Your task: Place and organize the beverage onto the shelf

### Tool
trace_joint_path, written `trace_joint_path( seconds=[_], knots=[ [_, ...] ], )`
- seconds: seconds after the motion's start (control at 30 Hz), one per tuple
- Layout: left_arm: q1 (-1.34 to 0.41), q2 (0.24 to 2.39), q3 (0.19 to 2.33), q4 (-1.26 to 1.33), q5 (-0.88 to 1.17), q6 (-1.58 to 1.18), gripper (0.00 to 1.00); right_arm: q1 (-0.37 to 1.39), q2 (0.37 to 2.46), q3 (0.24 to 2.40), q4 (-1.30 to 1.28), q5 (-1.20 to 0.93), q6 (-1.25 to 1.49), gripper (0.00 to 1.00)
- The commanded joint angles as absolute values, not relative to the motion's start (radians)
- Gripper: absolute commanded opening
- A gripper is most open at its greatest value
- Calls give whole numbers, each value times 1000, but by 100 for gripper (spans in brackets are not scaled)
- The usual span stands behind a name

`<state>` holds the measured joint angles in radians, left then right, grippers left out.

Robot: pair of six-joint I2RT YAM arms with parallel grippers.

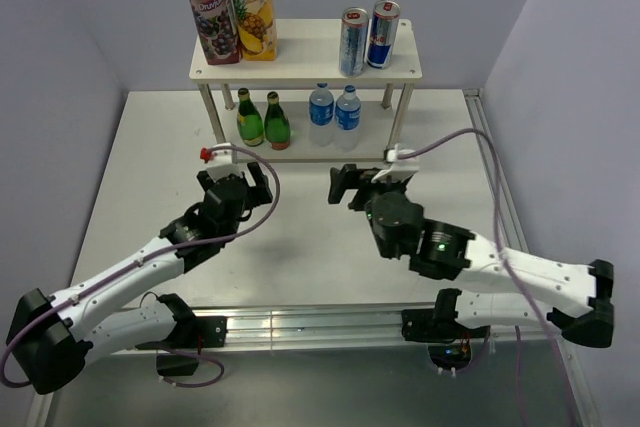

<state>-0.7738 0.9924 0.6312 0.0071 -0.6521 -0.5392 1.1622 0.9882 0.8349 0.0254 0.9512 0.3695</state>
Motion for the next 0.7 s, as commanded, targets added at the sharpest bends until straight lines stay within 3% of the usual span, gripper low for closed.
trace_joint_path(
  seconds=[0.0,0.1,0.3,0.37,0.4,0.67],
  knots=[
    [-791,969,819,-231,-687,-685,86,1192,893,1030,-412,977,486,100],
    [-821,965,971,-449,-654,-729,84,1227,790,1123,-674,997,525,100],
    [-841,951,1285,-836,-604,-651,88,1229,632,1235,-836,881,509,100],
    [-841,925,1359,-868,-598,-591,90,1229,605,1230,-833,850,491,100],
    [-841,914,1377,-876,-585,-565,98,1230,588,1227,-830,842,477,100],
    [-841,798,1307,-710,-498,-342,99,1230,595,1210,-805,805,442,100]
  ],
)
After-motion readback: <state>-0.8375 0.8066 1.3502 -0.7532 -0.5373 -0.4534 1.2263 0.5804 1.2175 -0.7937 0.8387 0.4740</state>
